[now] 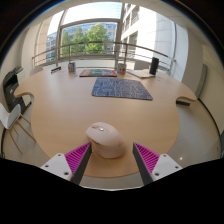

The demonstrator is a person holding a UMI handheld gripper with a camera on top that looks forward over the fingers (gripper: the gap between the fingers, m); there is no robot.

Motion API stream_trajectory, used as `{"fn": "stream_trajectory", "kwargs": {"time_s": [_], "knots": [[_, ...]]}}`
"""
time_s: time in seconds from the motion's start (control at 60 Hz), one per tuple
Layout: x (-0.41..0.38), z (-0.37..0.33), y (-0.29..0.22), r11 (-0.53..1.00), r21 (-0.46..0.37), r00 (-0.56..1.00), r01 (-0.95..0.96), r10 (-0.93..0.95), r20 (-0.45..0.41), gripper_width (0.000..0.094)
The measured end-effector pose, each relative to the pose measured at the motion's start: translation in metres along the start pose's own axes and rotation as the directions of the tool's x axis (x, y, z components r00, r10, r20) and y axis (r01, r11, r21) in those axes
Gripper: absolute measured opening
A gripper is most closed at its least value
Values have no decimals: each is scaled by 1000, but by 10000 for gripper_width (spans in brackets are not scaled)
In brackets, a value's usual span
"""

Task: Arrange mouse

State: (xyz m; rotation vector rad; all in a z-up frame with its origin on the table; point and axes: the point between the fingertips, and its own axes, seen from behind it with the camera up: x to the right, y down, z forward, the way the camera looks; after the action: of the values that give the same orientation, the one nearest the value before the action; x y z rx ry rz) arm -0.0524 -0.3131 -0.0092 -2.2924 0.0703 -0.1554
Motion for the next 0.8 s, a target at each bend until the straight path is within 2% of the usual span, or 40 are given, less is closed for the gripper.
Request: {"fn": "stream_trajectory", "kwargs": {"time_s": [0.217, 0.283, 0.333, 0.617, 0.7, 0.8], "knots": [[-2, 41, -31, 1000, 18, 999, 22, -23, 47, 815], [-2, 54, -37, 1000, 23, 997, 8, -10, 78, 707], [-7, 57, -40, 1000, 25, 994, -5, 2, 111, 555], [-5, 55, -49, 1000, -2, 994, -30, 30, 108, 419], [4, 35, -79, 999, 39, 997, -21, 18, 81, 417], [18, 4, -152, 988, 151, 997, -36, 25, 71, 417]]}}
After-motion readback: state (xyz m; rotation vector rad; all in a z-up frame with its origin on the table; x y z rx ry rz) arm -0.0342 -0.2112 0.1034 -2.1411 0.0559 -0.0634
